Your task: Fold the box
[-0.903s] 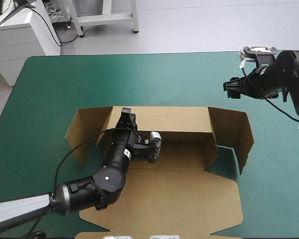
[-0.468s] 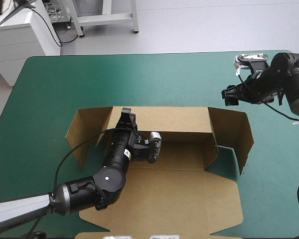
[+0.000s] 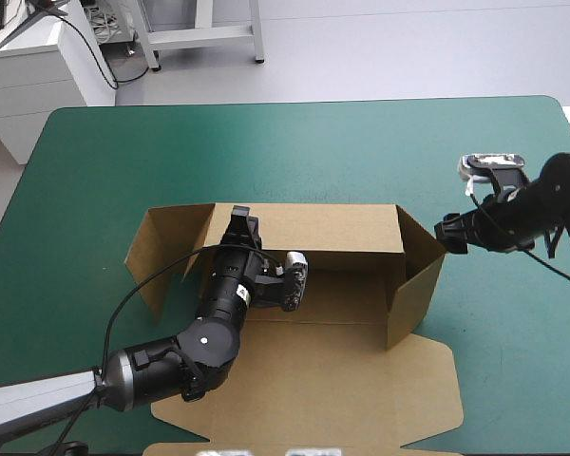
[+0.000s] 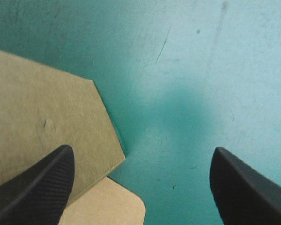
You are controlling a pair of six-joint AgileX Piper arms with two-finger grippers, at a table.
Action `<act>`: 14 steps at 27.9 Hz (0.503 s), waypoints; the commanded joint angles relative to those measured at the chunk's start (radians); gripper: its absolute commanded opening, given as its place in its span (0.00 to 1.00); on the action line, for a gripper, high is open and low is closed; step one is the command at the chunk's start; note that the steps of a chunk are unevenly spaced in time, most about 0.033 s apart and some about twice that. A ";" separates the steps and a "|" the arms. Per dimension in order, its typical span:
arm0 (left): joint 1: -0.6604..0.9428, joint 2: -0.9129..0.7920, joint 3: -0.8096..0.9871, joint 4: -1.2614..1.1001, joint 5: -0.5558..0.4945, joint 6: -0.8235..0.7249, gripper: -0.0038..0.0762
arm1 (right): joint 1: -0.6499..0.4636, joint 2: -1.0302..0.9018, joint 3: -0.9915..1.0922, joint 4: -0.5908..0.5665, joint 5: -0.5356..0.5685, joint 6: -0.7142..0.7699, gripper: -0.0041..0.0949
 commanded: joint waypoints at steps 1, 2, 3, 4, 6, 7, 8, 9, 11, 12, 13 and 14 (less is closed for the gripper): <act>-0.008 -0.023 -0.021 0.033 -0.004 0.004 0.04 | -0.010 -0.127 0.084 0.034 -0.077 -0.024 0.78; -0.008 -0.023 -0.021 0.033 -0.004 0.004 0.04 | -0.010 -0.149 0.110 0.039 -0.105 -0.033 0.78; -0.008 -0.023 -0.021 0.033 -0.004 0.004 0.04 | -0.010 -0.170 0.136 0.055 -0.128 -0.050 0.78; -0.008 -0.023 -0.021 0.033 -0.004 0.004 0.04 | -0.010 -0.198 0.172 0.082 -0.165 -0.077 0.78; -0.008 -0.023 -0.021 0.033 -0.004 0.004 0.04 | -0.010 -0.229 0.219 0.141 -0.203 -0.154 0.78; -0.008 -0.023 -0.021 0.033 -0.004 0.004 0.04 | -0.010 -0.240 0.243 0.180 -0.219 -0.203 0.78; -0.008 -0.023 -0.021 0.033 -0.004 0.004 0.04 | -0.010 -0.244 0.264 0.213 -0.230 -0.251 0.78; -0.008 -0.023 -0.021 0.033 -0.004 0.004 0.04 | -0.010 -0.244 0.281 0.247 -0.232 -0.308 0.78; -0.008 -0.023 -0.021 0.033 -0.004 0.004 0.04 | -0.010 -0.242 0.306 0.297 -0.232 -0.381 0.78; -0.008 -0.023 -0.021 0.033 -0.004 0.004 0.04 | -0.010 -0.240 0.319 0.317 -0.232 -0.409 0.78; -0.008 -0.023 -0.021 0.033 -0.004 0.004 0.04 | -0.010 -0.240 0.332 0.334 -0.234 -0.431 0.78; -0.008 -0.023 -0.021 0.033 -0.004 0.004 0.04 | -0.010 -0.240 0.348 0.357 -0.232 -0.466 0.78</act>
